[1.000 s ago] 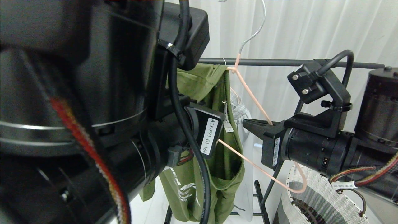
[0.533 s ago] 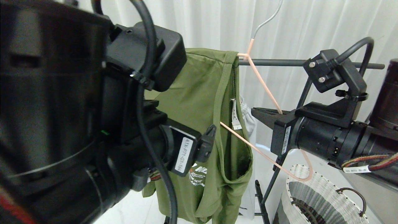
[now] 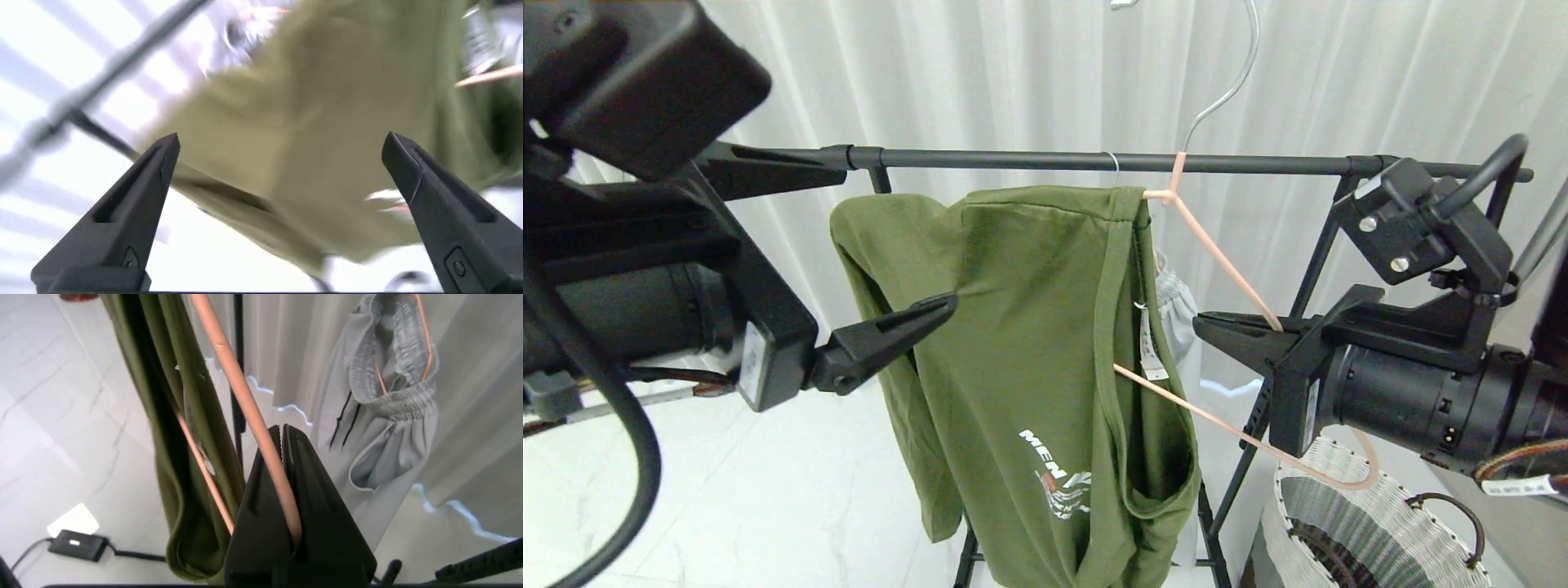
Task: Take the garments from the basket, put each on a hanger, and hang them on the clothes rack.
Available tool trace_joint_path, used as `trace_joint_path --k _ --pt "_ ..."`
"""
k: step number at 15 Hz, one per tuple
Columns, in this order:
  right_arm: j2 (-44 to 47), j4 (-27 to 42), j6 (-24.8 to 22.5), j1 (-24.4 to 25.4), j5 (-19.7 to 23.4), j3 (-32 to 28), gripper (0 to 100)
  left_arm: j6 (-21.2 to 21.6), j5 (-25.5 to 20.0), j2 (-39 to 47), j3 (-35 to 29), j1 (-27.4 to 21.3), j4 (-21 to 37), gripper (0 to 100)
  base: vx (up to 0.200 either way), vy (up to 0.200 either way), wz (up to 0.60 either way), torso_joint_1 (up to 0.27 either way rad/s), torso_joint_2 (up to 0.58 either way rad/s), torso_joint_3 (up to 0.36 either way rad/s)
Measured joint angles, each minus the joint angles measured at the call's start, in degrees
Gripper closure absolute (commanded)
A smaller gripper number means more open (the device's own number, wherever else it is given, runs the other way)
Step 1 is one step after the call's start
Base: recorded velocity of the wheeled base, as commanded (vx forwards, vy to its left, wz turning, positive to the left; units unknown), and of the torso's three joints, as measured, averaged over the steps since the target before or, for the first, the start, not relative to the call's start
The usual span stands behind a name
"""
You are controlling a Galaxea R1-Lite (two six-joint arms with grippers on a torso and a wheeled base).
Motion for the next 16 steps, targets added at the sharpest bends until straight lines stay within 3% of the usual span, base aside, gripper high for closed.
trace_joint_path --k 3,8,12,13,16 --pt "-0.4 0.2 -1.1 1.5 0.3 0.0 100 3.4 -5.0 -0.1 1.2 4.2 -4.5 0 0.000 0.000 0.00 0.000 0.00 0.000" --pt "-0.6 1.2 -3.2 5.9 0.2 0.0 100 6.2 -5.1 2.8 3.3 4.9 -11.9 0 0.000 0.000 0.00 0.000 0.00 0.000" --pt "-0.6 1.7 -3.6 8.4 0.2 0.0 100 6.4 -5.1 4.1 4.7 4.9 -13.1 0 0.000 0.000 0.00 0.000 0.00 0.000" --pt "-0.6 2.4 -3.6 8.7 0.2 0.0 100 6.4 -5.1 4.1 4.9 4.9 -13.1 100 0.000 0.000 0.00 0.000 0.00 0.000" --pt "-0.7 2.4 -3.6 9.3 0.2 -0.1 100 6.4 -5.2 4.1 5.1 4.9 -13.1 100 0.000 0.000 0.00 0.000 0.00 0.000"
